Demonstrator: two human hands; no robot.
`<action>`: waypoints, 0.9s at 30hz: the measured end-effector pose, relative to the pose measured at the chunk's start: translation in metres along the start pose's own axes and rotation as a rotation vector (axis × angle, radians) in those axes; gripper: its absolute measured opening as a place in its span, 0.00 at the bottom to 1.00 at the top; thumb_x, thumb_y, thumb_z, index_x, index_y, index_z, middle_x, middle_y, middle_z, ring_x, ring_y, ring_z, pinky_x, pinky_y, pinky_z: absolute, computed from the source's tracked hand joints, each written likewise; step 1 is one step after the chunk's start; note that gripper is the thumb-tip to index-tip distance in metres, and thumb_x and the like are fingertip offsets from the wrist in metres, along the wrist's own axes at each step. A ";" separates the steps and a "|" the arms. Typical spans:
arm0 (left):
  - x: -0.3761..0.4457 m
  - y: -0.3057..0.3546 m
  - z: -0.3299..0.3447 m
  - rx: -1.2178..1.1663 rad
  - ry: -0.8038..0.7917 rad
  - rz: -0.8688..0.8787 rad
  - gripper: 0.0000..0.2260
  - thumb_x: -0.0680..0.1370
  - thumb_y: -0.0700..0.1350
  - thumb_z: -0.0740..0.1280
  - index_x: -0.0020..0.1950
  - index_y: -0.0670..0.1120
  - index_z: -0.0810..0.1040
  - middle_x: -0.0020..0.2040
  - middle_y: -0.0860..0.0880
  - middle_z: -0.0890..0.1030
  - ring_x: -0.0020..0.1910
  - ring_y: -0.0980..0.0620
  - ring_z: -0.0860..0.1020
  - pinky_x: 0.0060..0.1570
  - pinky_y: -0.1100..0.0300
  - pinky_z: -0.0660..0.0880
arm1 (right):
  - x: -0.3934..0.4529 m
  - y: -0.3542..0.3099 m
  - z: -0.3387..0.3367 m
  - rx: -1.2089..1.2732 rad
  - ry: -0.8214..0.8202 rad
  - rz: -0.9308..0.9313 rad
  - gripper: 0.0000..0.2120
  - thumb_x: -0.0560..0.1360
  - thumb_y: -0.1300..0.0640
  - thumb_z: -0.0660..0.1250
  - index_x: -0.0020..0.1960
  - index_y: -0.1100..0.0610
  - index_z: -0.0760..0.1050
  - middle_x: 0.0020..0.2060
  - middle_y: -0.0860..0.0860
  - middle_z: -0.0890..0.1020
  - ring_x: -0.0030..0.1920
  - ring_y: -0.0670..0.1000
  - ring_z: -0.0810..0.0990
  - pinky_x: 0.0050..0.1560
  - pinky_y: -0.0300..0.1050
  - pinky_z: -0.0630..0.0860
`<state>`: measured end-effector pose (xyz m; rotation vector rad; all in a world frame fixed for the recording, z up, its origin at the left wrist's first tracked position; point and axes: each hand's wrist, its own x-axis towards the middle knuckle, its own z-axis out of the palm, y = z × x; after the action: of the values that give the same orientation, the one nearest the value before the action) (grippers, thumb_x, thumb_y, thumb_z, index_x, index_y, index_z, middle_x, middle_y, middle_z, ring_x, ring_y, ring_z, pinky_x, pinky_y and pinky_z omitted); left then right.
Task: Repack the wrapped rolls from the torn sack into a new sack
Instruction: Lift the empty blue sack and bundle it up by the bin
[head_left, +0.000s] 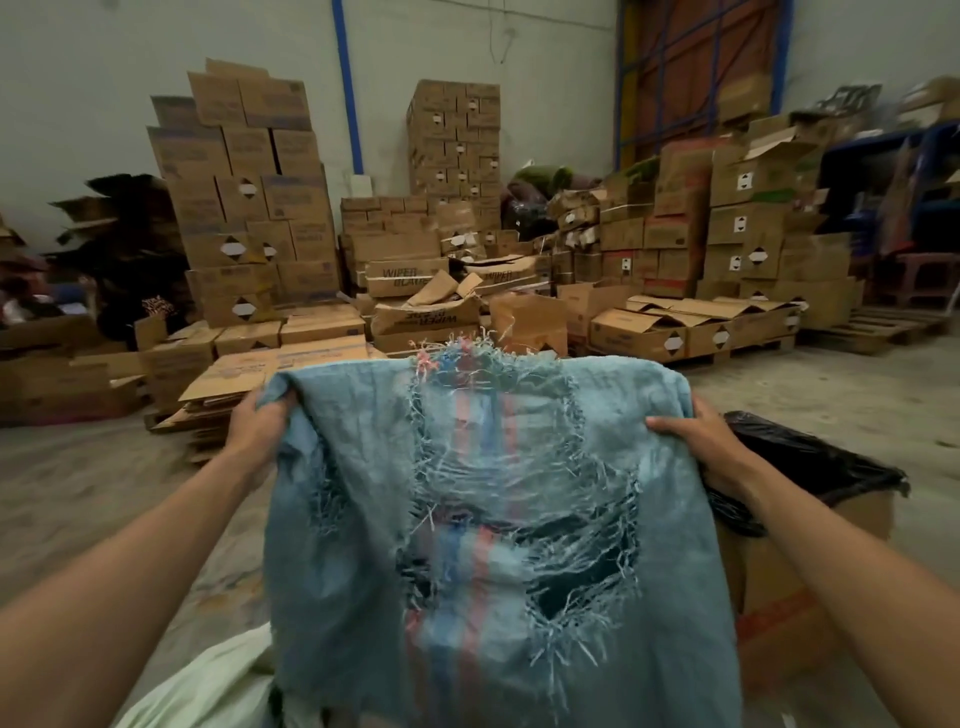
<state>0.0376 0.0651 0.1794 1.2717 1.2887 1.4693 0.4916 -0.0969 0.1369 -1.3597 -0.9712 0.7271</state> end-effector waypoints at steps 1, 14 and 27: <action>-0.007 0.005 0.006 0.049 -0.006 -0.028 0.08 0.76 0.45 0.70 0.54 0.47 0.77 0.52 0.43 0.82 0.50 0.43 0.80 0.54 0.49 0.78 | -0.002 -0.004 0.008 -0.018 -0.001 -0.009 0.22 0.73 0.62 0.73 0.65 0.57 0.72 0.55 0.59 0.83 0.46 0.57 0.85 0.43 0.51 0.82; -0.074 0.019 0.108 -0.051 -0.561 -0.530 0.19 0.69 0.59 0.71 0.52 0.47 0.81 0.51 0.46 0.83 0.49 0.45 0.80 0.55 0.51 0.74 | -0.057 -0.025 0.189 -0.061 -0.401 0.007 0.16 0.78 0.59 0.60 0.65 0.57 0.70 0.56 0.55 0.79 0.54 0.53 0.80 0.56 0.52 0.78; -0.072 -0.004 0.081 -0.191 -0.135 -0.280 0.16 0.75 0.31 0.63 0.63 0.39 0.76 0.54 0.38 0.81 0.46 0.42 0.81 0.48 0.49 0.80 | -0.085 0.032 0.186 -0.664 -0.237 -0.240 0.45 0.59 0.26 0.72 0.68 0.41 0.59 0.69 0.52 0.71 0.68 0.52 0.71 0.66 0.61 0.69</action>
<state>0.1303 0.0114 0.1607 1.0028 1.1551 1.2525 0.2916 -0.0837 0.0834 -1.7006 -1.6299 0.3950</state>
